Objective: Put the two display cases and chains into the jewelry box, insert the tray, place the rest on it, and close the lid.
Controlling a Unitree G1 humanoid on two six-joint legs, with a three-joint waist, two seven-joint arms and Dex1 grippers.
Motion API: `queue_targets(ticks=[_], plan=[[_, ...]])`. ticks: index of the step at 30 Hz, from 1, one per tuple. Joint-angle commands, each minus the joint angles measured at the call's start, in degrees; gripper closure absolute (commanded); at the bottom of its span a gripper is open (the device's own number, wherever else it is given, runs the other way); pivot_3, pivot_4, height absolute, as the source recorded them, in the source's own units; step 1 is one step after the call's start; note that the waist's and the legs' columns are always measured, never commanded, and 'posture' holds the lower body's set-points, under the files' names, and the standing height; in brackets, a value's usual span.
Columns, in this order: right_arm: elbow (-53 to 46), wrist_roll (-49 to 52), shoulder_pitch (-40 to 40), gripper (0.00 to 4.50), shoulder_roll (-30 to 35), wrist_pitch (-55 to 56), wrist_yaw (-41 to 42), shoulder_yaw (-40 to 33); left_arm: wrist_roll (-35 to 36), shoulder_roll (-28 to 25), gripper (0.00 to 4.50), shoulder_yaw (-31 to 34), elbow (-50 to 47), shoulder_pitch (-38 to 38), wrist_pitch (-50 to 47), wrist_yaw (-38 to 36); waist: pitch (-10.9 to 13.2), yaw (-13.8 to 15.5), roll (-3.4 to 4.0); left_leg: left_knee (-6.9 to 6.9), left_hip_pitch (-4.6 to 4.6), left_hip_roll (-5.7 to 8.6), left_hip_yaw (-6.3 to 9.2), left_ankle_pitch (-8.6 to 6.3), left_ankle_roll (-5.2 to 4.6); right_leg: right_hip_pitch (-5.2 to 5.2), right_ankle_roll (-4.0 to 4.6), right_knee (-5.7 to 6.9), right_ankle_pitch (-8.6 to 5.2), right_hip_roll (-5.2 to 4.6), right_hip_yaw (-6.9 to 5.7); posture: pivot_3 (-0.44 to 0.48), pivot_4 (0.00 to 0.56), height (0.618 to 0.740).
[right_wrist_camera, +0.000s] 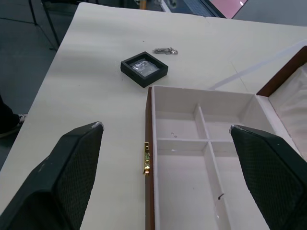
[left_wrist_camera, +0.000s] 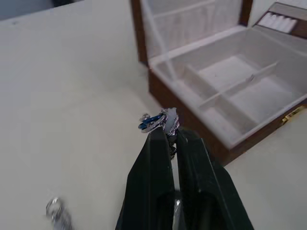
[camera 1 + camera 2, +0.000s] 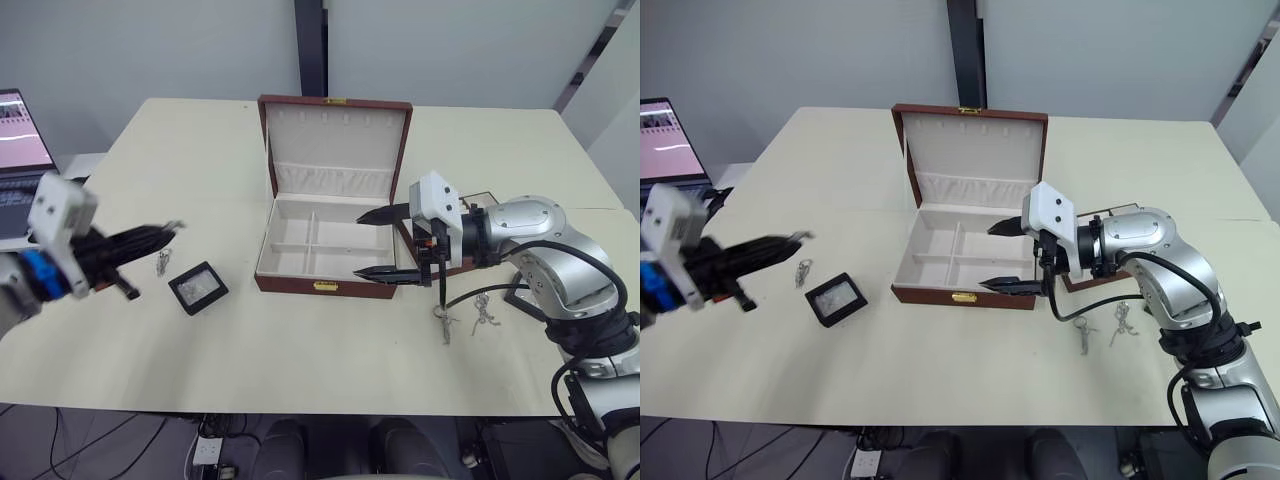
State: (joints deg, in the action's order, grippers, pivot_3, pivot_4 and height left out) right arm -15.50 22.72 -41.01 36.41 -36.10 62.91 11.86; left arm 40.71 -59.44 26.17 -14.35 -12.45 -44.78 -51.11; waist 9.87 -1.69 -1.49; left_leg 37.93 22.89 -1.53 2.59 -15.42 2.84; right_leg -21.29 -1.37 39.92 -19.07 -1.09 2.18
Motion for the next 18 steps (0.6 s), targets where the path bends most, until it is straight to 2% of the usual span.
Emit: queue_targets(ticks=[1,4,9,12,18], plan=[[-1.98,0.10,0.17,0.00,0.20,0.35,-1.72,-1.68,0.02,0.12,4.50,-9.59,1.59,-10.65,-1.66,-2.00,0.04,-0.11,-0.01,-0.01,0.01,-0.01,-0.05,0.00,0.00,-0.04,0.00,0.00,0.00,0.02,0.01,0.000,0.150,0.740],[-2.75,-0.10,0.84,0.00,-0.23,-0.08,-3.50,-1.59,-3.50,3.55,4.50,-18.85,7.19,-22.72,-0.83,-4.05,0.13,-0.10,-0.06,0.02,0.05,-0.05,-0.07,0.00,0.00,-0.10,0.00,0.04,0.00,0.27,0.00,0.000,0.150,0.740],[-3.74,-1.11,1.46,0.00,-0.57,-1.31,-6.24,-1.04,-10.95,8.39,4.50,-28.42,16.11,-32.78,3.98,-7.09,0.20,-0.46,-0.01,0.03,0.04,-0.07,-0.21,0.00,-0.01,-0.20,0.00,0.06,0.00,0.56,0.15,0.000,0.150,0.740],[-4.13,-2.26,1.78,0.00,-0.70,-2.22,-8.17,-0.50,-15.57,11.83,4.50,-32.46,20.84,-36.04,7.41,-7.80,0.21,-0.31,0.00,0.03,0.06,-0.10,-0.22,0.01,0.00,-0.24,0.00,0.07,0.00,0.62,0.16,0.000,0.150,0.740],[-4.38,-3.26,1.85,0.00,-1.05,-3.37,-10.44,0.21,-23.04,16.04,4.50,-36.56,28.23,-37.80,13.46,-8.22,0.21,-0.25,0.00,0.07,0.07,-0.12,-0.23,0.01,0.00,-0.25,0.00,0.08,0.00,0.59,0.19,0.000,0.150,0.740]])
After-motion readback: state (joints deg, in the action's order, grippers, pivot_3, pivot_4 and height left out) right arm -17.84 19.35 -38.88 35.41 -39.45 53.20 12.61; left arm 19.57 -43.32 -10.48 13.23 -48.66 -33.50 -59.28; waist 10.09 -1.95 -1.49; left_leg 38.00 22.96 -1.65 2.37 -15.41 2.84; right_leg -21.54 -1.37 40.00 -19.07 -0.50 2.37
